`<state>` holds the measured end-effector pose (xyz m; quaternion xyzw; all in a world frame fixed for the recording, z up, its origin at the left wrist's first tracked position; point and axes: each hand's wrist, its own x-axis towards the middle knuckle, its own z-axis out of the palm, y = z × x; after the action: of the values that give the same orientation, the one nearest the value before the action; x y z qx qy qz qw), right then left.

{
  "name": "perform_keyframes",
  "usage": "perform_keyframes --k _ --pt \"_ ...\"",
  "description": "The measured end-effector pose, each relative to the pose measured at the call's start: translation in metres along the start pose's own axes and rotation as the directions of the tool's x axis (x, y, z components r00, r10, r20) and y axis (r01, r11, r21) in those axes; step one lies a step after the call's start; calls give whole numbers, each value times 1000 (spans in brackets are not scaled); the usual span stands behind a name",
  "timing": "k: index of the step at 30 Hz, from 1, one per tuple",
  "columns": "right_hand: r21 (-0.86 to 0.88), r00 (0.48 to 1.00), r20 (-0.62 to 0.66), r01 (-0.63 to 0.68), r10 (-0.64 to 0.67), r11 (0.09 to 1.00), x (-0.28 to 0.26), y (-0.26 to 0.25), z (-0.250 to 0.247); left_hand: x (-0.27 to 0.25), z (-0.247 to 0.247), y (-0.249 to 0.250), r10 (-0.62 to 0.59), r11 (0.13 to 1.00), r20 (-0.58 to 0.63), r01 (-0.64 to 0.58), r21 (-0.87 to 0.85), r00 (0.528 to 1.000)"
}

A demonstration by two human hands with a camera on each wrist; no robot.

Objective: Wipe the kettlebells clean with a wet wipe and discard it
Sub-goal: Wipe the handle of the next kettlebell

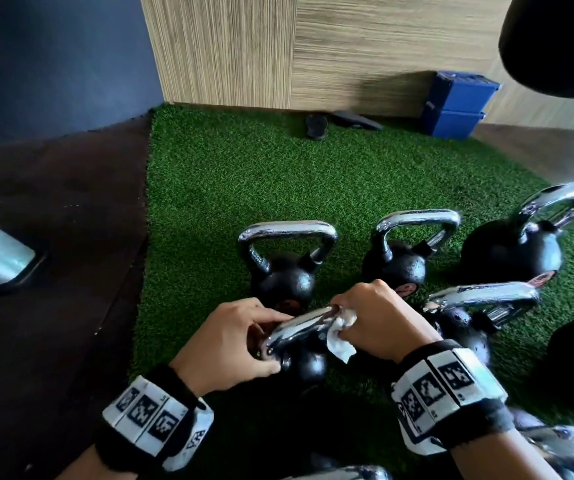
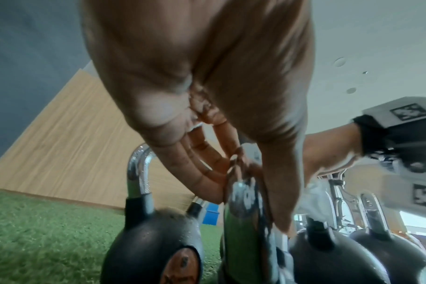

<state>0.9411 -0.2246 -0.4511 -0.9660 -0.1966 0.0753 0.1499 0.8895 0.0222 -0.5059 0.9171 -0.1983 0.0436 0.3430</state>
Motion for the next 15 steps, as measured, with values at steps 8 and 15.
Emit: perform_keyframes --k 8,15 --pt "3 999 33 -42 41 999 -20 -18 -9 -3 -2 -5 -7 1000 -26 7 3 1000" --pt "15 974 225 -15 11 1000 -18 -5 -46 -6 -19 -27 -86 954 278 159 -254 957"
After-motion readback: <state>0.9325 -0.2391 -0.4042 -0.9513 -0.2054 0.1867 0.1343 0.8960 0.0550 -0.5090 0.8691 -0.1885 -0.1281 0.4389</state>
